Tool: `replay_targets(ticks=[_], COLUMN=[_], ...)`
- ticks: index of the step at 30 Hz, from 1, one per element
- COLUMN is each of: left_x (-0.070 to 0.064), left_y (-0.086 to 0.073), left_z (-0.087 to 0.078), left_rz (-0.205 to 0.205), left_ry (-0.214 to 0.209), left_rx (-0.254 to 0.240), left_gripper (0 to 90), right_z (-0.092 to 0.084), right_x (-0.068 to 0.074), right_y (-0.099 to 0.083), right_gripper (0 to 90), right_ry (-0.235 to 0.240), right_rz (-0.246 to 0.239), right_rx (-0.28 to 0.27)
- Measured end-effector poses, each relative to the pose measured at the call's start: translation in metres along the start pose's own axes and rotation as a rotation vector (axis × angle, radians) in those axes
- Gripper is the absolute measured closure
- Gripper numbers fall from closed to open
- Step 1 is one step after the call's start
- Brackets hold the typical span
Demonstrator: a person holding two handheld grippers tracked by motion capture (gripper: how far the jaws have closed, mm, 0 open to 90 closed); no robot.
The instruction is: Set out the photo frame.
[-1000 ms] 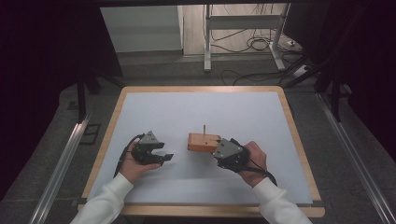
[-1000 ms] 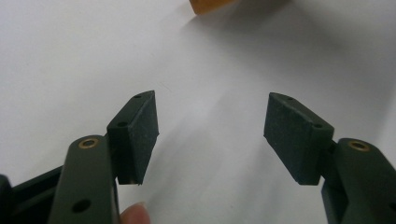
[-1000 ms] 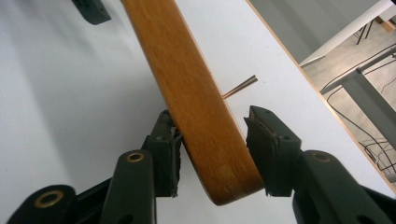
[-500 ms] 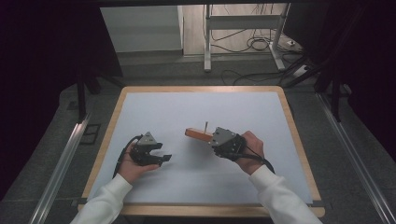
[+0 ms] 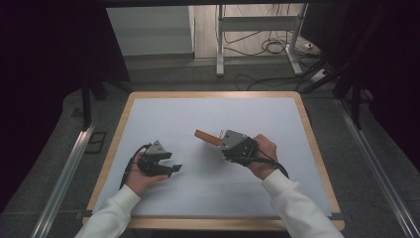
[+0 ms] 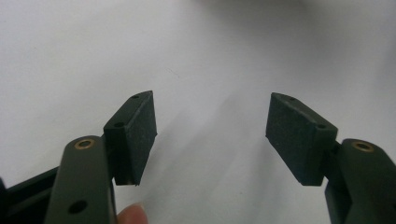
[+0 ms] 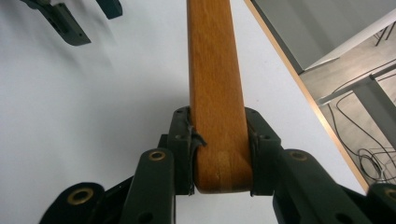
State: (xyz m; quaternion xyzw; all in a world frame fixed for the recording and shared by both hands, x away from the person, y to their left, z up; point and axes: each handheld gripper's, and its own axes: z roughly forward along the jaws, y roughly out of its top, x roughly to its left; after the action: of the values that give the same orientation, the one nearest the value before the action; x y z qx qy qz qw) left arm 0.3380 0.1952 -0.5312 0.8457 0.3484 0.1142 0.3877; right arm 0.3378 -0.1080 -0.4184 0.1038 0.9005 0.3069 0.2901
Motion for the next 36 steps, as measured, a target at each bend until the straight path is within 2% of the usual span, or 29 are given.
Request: replay_targets(ticks=[7, 15, 18, 24, 31, 36], left_x=[0.0, 0.0, -0.001, -0.001, -0.001, -0.001], left_y=[0.0, 0.0, 0.0, 0.001, 0.0, 0.001], left_z=[0.001, 0.001, 0.001, 0.002, 0.001, 0.001], left_rz=[0.002, 0.005, 0.004, 0.003, 0.003, 0.004], left_ry=[-0.013, -0.015, -0.016, -0.016, -0.017, -0.016], left_rx=[-0.002, -0.004, -0.004, -0.003, -0.001, -0.002], left_gripper=[32.7, 32.7, 32.7, 32.4, 32.2, 32.0], right_z=[-0.008, -0.026, -0.028, -0.027, -0.02, -0.013], right_x=[0.002, 0.01, 0.012, 0.004, -0.015, -0.027], right_y=[0.003, 0.003, 0.001, 0.0, -0.003, -0.005], right_gripper=[69.3, 69.3, 69.2, 68.2, 66.0, 63.2], right_ry=[0.048, 0.148, 0.15, 0.129, 0.075, 0.065], right_rz=[-0.004, 0.01, 0.003, 0.032, 0.09, 0.133], right_rx=[-0.006, -0.056, -0.052, -0.052, -0.047, -0.049])
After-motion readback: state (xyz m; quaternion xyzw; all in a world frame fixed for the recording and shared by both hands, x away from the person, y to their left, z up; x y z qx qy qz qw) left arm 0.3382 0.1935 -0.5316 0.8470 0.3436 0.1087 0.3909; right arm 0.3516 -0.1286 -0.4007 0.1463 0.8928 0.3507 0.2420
